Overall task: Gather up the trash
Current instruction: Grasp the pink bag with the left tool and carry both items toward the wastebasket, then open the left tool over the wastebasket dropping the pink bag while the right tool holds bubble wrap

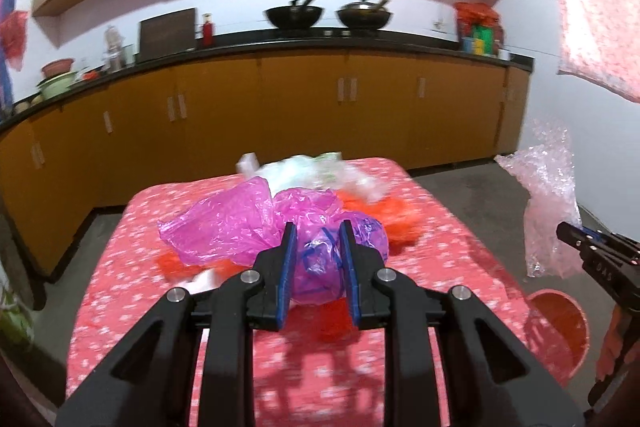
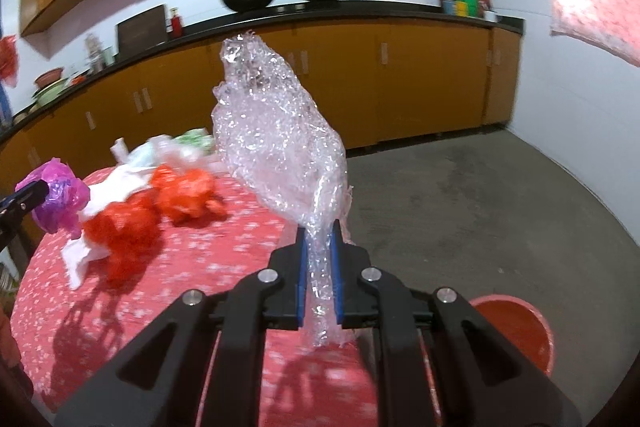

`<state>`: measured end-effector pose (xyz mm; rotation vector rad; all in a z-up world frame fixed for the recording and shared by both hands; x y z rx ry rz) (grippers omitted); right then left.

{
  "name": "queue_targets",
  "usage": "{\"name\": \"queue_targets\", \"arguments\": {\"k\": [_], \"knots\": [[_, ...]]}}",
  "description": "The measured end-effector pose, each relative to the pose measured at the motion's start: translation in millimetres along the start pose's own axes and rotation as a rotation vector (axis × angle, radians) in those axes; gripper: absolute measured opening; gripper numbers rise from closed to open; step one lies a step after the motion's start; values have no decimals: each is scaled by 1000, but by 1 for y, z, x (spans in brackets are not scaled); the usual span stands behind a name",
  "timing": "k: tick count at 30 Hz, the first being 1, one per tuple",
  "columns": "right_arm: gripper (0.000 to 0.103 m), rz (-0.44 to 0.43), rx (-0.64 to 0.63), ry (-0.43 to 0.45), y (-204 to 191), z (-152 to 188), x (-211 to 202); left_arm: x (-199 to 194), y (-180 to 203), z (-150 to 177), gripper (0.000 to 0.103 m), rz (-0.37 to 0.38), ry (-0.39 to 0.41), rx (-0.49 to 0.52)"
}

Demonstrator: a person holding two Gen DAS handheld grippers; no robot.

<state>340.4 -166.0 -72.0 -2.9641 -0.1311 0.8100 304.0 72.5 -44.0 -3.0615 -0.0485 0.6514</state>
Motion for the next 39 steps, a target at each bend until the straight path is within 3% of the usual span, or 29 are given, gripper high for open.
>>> {"name": "queue_targets", "arguments": {"k": [13,23,31,39], "knots": [[11,204,112,-15,130,30,-18,10,129,5,22,207,-24,76],[11,389,248,-95,248,88,-31,11,265,39,22,403,-82,198],[11,446,322,-170,296,135,-26,19,355,82,22,511,-153,286],[11,434,384,-243,316,168,-10,42,404,118,22,554,-250,343]]}}
Point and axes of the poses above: each gripper's, at about its wrist camera, not at the fingertips, and x roughly the way its jaws point, y to its right, z to its underside, the point moved 9 cm from there along x, roughly the way its jaws point, and after that the axes turned 3 degrees about y, right-handed, at the moved point
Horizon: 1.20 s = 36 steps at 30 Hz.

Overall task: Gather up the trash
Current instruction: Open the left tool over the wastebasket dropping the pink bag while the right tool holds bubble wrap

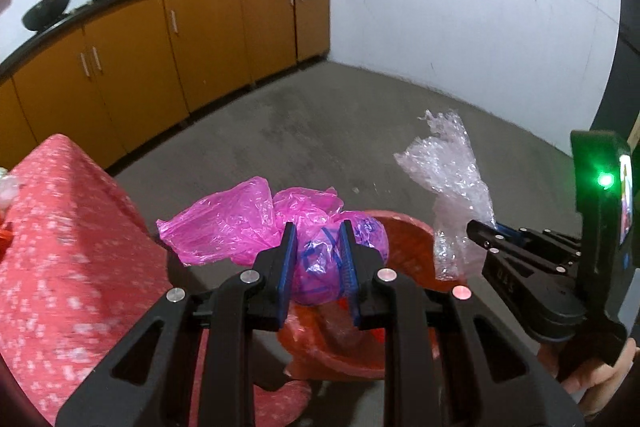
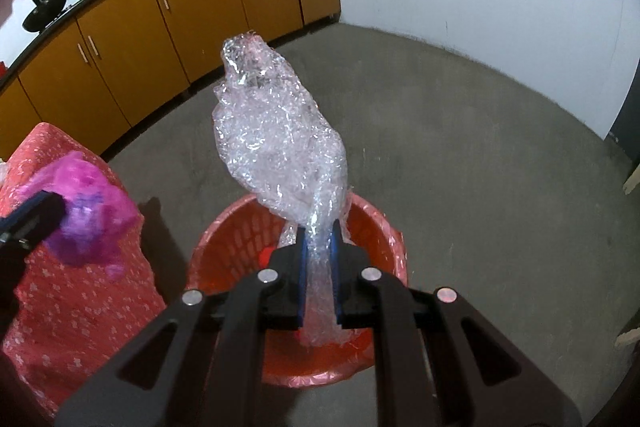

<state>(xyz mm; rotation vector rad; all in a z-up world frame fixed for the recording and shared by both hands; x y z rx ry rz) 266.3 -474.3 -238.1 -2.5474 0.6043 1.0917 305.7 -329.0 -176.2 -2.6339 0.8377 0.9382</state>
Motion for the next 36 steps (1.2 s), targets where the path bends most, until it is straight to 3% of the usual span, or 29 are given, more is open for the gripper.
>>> {"name": "queue_targets", "arguments": {"k": [14,36], "knots": [[12,-4,47,-70,7,7,34,54,23,23,23,29,-95,45],[14,-8,63,-91,18,2,47,69,32,28,28,61,-113,40]]}}
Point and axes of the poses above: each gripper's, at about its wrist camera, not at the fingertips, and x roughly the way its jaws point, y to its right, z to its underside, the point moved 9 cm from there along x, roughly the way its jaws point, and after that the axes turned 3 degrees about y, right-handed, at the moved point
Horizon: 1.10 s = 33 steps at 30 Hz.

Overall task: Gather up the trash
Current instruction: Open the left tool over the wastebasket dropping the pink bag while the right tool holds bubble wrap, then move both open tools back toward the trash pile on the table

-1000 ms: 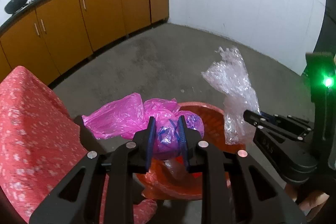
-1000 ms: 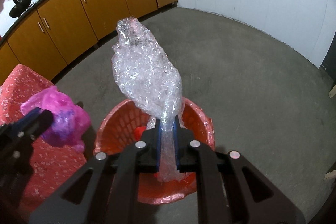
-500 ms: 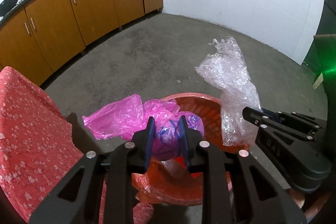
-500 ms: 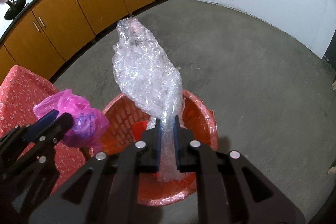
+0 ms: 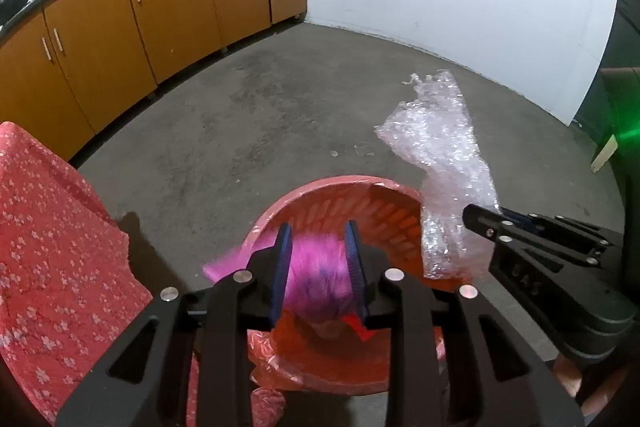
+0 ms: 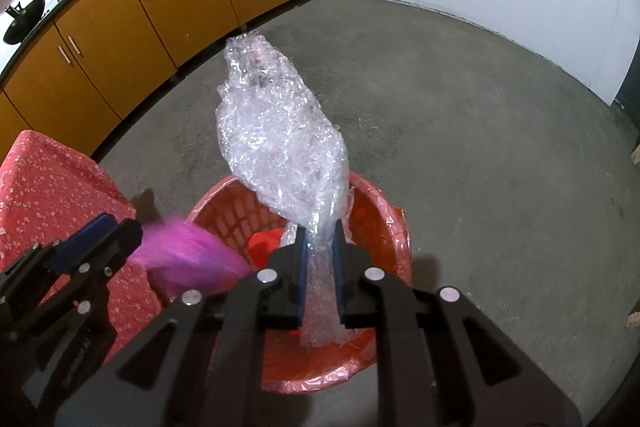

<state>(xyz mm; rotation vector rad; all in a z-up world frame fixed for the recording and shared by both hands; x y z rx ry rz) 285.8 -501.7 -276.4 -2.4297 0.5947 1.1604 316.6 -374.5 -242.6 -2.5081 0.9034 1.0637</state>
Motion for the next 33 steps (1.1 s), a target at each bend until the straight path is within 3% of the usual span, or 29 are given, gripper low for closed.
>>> {"name": "queue_targets", "arguments": {"k": [6,10,13,21,26,33], "knots": [[16,-9,-5,-1,-2,0,1,-9,-14,-9,30,-30,26,-40],[31,-20,-42,24,-9,0,-6,-28,-37,-21,33,-67,66,-96],[36,-23,-62,37,-14,0,-11,-44,-52,-30,35,-91,98,-131],[36,-46,-93,79,-38,-8,-36,-105,-93,-45,39,-149,191,-178],[40,-133,-197,165,-98,-24,-79,-156,-133,-35,41,-213,252,-204],[43,-337,-320,229,-226,-18,-137,-240,-227,12,44,-405,318,-277]]}}
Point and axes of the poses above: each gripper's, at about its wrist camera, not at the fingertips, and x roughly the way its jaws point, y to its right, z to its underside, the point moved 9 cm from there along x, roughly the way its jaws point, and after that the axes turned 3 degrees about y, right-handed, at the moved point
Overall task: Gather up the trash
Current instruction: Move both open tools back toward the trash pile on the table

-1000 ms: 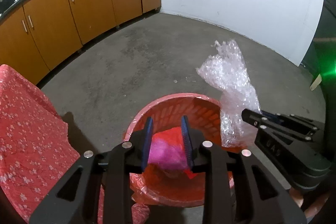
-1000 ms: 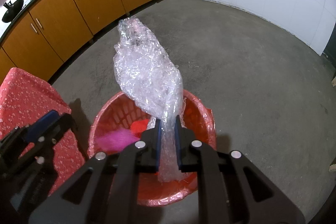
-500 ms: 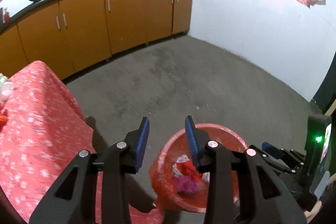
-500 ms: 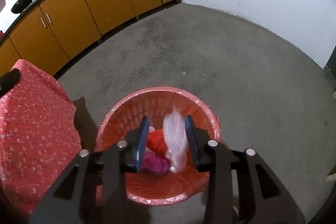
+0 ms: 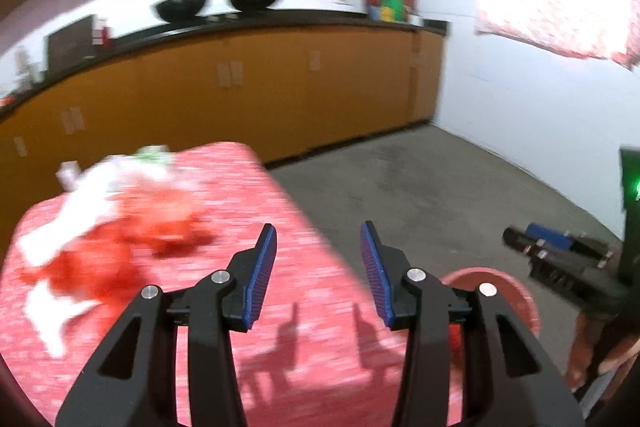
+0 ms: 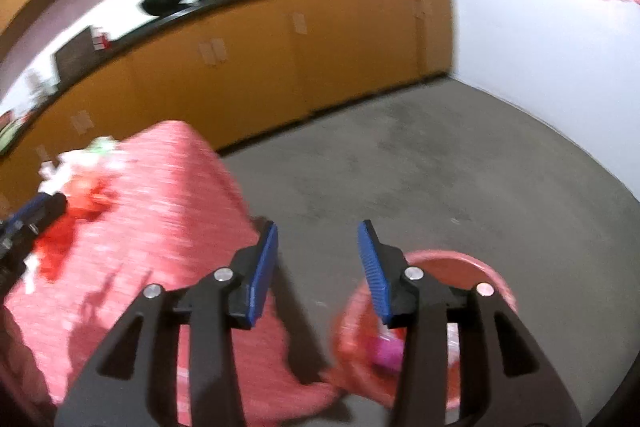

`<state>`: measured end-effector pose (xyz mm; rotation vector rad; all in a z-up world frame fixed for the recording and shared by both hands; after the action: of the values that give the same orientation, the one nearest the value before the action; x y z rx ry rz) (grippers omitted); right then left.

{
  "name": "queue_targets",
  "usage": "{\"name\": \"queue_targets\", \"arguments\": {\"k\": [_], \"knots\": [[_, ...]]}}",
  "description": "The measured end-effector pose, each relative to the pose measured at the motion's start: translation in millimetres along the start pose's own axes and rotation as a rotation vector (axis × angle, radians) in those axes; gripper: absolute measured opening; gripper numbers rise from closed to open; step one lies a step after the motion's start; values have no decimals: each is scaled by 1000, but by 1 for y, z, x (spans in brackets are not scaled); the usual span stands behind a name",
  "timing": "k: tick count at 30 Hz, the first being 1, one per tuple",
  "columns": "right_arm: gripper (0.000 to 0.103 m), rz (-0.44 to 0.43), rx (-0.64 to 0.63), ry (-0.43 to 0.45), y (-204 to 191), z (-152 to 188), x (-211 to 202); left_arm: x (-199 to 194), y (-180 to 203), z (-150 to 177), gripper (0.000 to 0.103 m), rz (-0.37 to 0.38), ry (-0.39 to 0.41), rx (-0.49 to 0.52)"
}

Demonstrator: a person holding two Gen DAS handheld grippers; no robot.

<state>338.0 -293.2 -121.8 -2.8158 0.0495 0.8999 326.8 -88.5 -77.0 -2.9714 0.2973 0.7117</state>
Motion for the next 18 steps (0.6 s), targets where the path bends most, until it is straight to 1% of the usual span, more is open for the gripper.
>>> {"name": "queue_targets", "arguments": {"k": [2,3,4,5,7,9,12,13,15,16,18], "knots": [[43,-69,-40,3,-48,-6,-1,-15,-41,3,48,-76,22,-13],[43,-91,-53,1,-63,-8,-2,-21,-59,4,49,-106,31,-16],[43,-125,-71,-4,-86,-8,0,-30,-80,7,51,-153,45,-20],[43,-144,-82,-8,-100,-8,1,-38,-102,11,52,-197,53,-26],[43,-190,-114,-22,-140,-6,7,-49,-136,19,53,-258,57,-49],[43,-215,-138,-33,-172,-3,14,-56,-170,27,53,-311,53,-82],[44,-241,-170,-39,-215,-3,30,-65,-209,40,53,-368,43,-131],[44,-244,-177,-39,-223,-3,34,-68,-220,43,53,-384,41,-147],[56,-246,-195,-40,-243,-3,48,-73,-238,51,53,-409,40,-174],[60,-248,-203,-45,-251,-3,56,-73,-247,54,53,-417,39,-190],[62,-248,-212,-55,-266,-5,69,-74,-261,60,53,-422,34,-212]]}}
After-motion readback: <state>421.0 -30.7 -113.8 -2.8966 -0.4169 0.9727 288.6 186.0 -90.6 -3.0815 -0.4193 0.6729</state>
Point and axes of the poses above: each gripper's, at about its wrist camera, not at the fingertips, and x roughly the way its jaws point, y to its right, z to its underside, the point moved 9 cm from there along x, roughly the way its jaws point, and after that the axes turned 3 degrees about y, right-handed, at the moved point
